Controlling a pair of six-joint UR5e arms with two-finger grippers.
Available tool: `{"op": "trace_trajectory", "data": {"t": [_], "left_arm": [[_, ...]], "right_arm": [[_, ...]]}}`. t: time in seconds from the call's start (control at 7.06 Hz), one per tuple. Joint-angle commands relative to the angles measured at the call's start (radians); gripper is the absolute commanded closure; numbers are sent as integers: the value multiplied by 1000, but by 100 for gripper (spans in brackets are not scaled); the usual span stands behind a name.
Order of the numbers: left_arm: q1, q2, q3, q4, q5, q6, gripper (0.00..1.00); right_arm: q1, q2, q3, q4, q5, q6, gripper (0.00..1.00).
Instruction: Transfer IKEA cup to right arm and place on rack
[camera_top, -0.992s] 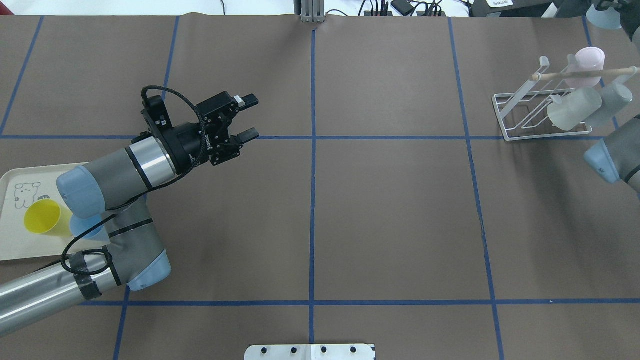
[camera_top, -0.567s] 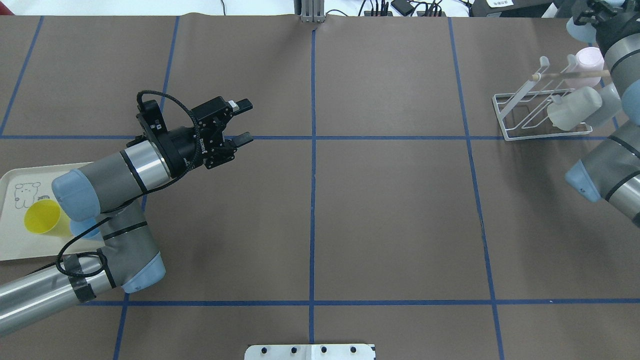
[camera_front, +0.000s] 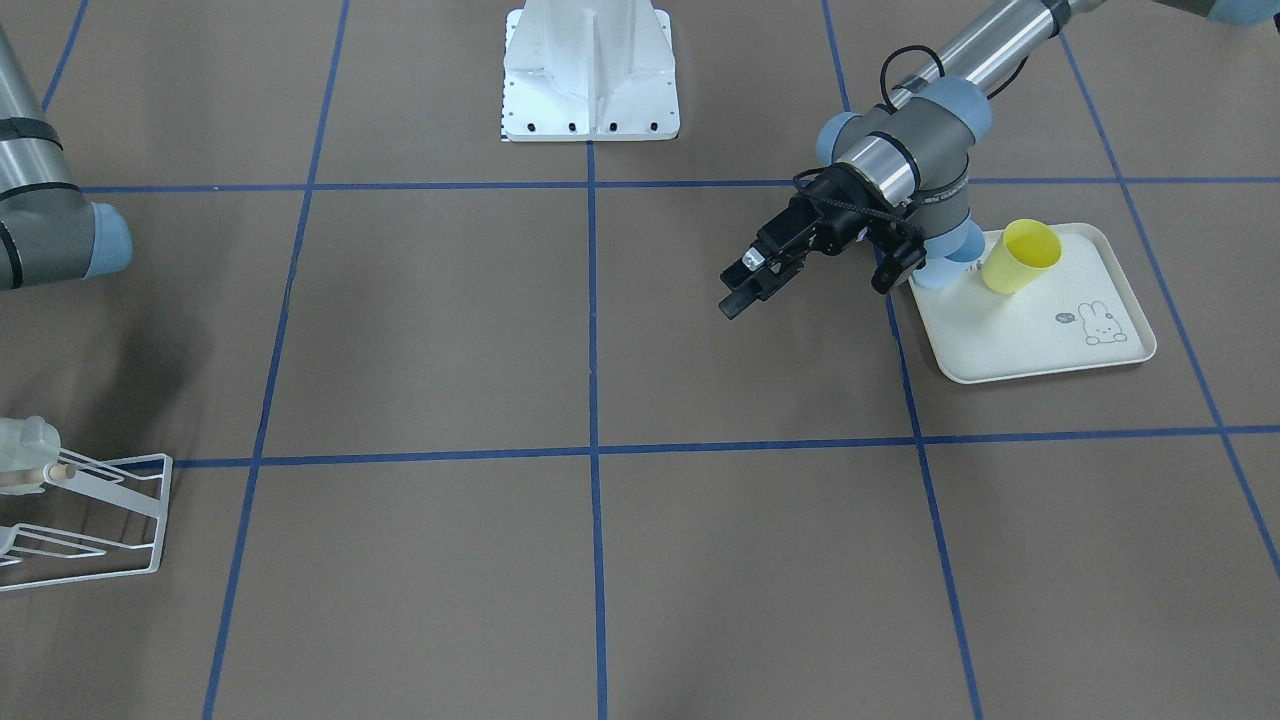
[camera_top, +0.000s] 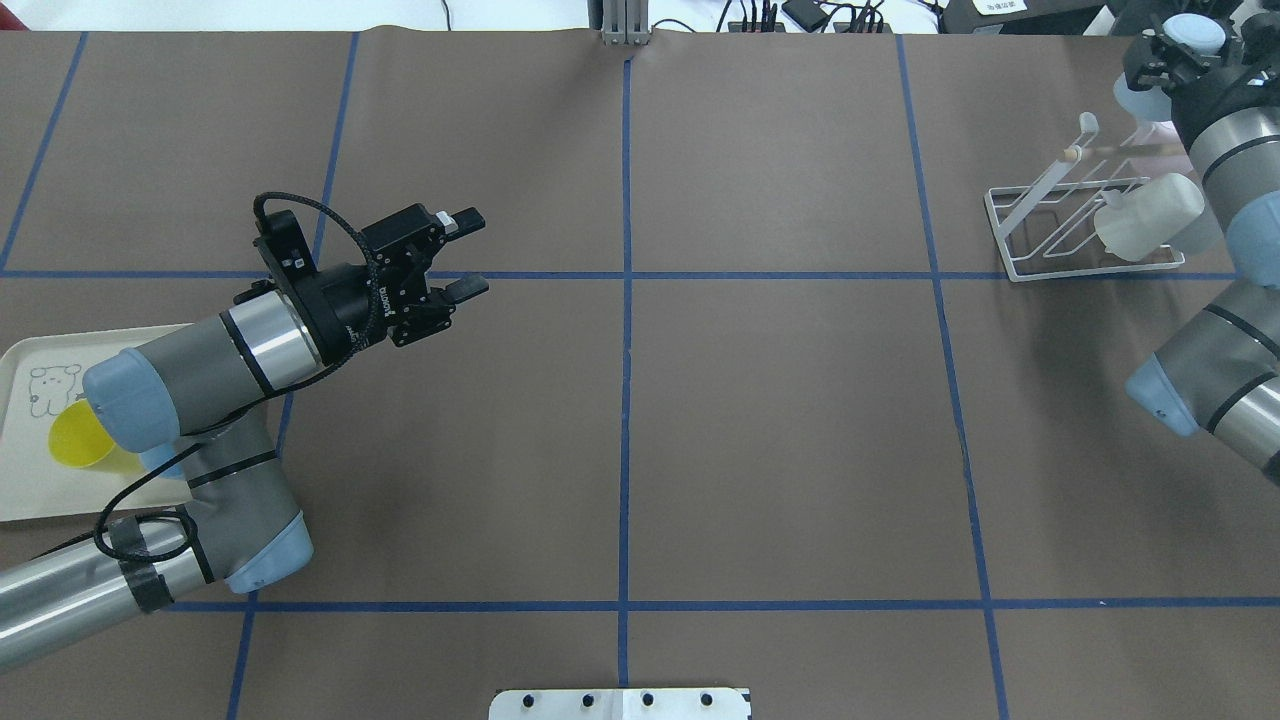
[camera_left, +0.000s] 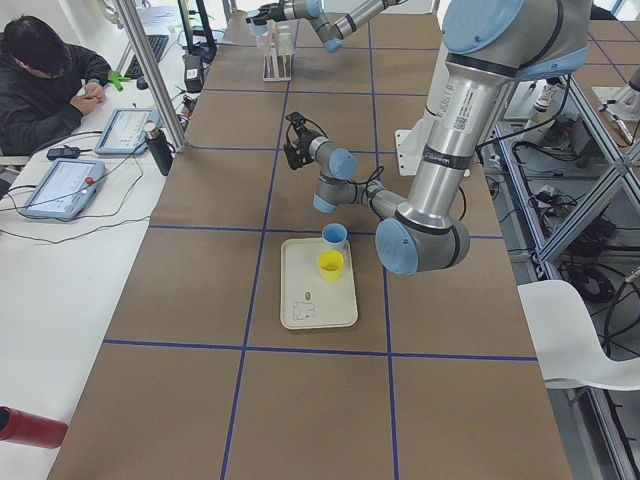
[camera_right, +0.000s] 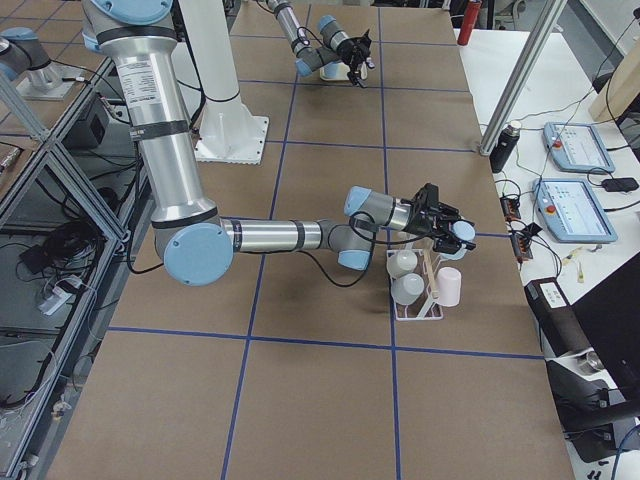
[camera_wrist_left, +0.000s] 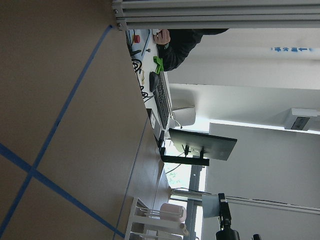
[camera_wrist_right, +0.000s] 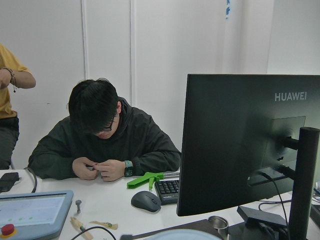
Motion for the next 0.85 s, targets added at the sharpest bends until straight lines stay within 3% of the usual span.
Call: {"op": "trace_trajectory", "data": {"t": [0.0,0.71], "left_arm": [[0,1,-1,-3,0,0,0],[0,0,-5,-3,0,-8,0]], "right_arm": [[-17,-28,-5,13,0,1,100],[-47,-9,-8,7,-3,-9,100]]}}
